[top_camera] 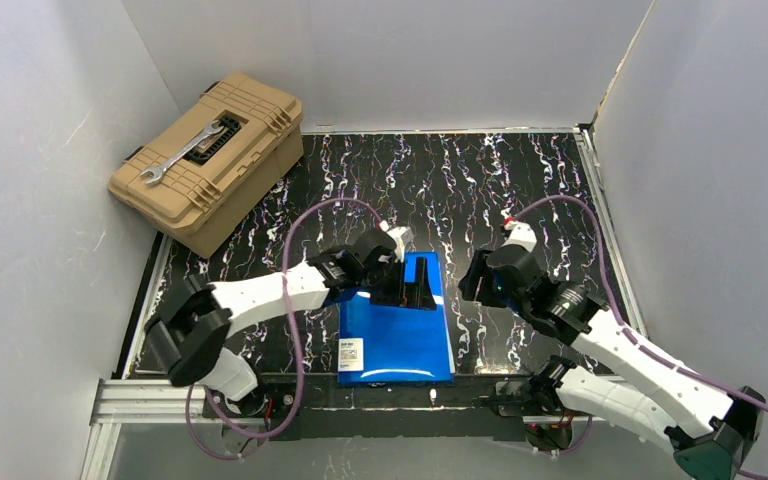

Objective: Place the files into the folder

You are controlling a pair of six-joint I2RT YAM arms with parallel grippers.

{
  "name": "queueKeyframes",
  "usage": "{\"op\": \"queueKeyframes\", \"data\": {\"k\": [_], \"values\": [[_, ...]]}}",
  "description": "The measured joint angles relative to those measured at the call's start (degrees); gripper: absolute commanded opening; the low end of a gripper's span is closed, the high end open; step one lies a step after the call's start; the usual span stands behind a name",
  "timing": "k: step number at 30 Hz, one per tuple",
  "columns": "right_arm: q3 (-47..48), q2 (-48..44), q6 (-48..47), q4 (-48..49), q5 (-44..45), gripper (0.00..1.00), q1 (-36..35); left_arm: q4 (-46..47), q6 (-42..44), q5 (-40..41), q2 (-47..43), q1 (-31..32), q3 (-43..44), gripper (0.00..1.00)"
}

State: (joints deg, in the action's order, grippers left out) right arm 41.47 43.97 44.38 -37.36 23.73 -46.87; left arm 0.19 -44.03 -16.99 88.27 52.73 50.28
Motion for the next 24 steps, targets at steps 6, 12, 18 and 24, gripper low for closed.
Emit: {"op": "queueKeyframes", "data": {"k": [6,12,18,24], "values": [[-0.1,8.2,-2.3,5.9,-8.2,0.31,0.0,-12.8,4.6,8.6,-12.2,0.0,4.9,0.96],[-0.3,15.0,-3.0,11.8,-13.2,0.04,-1.3,-23.3,5.9,17.6,-19.8,-0.1,4.7,0.96],[-1.2,21.0,-3.0,16.0,-14.8,0.01,-3.7,-26.9,3.4,19.6,-22.9,-3.8,-3.7,0.96],[-2.6,25.3,-3.0,18.1,-14.4,0.01,-5.4,-24.9,-0.2,18.6,-25.6,-8.9,-12.5,0.96]]}}
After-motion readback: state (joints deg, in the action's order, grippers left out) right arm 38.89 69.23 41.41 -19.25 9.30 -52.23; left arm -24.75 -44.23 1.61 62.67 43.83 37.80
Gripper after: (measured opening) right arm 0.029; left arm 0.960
